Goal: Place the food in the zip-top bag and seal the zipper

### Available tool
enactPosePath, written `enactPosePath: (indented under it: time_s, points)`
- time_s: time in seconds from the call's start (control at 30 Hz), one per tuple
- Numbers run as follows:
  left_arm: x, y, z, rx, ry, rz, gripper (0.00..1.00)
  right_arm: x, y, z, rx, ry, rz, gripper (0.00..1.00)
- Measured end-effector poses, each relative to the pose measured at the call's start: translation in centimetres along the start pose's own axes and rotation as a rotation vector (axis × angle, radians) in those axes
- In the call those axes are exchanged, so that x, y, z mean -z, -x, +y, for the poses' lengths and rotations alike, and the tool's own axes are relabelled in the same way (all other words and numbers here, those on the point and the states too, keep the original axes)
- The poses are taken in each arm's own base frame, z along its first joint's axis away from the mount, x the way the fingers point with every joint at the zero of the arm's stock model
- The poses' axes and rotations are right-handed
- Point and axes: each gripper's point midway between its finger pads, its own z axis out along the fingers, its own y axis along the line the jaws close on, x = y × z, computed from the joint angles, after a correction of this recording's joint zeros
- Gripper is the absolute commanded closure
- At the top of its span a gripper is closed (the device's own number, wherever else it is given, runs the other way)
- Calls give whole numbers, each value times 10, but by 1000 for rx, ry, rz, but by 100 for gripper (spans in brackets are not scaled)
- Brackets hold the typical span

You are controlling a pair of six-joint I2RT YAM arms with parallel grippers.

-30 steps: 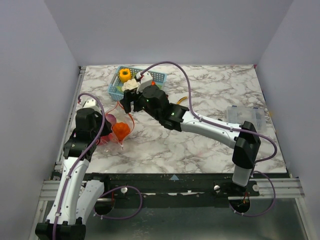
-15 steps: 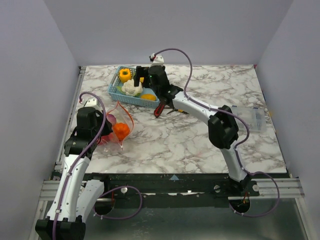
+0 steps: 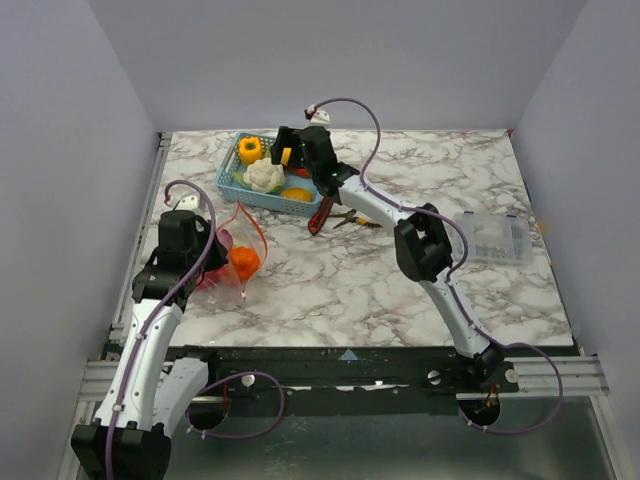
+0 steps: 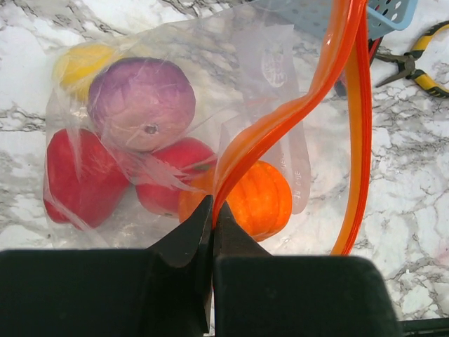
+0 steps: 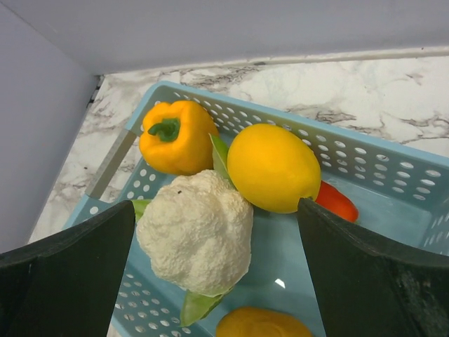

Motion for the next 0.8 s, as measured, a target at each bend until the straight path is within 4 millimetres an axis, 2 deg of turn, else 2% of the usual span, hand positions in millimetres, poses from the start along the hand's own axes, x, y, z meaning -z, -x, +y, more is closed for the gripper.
enactPosePath:
  time_s: [0.27, 0.43, 0.8]
  points:
    - [-19, -18, -8, 8, -43, 120, 100, -18, -27, -22, -28, 22, 54, 0]
    - [-26, -32, -20, 3, -105, 198, 100, -24, -33, -26, -42, 38, 59, 0]
    - [-36, -57, -37, -24, -175, 326, 100, -27, -38, -14, -58, 118, 57, 0]
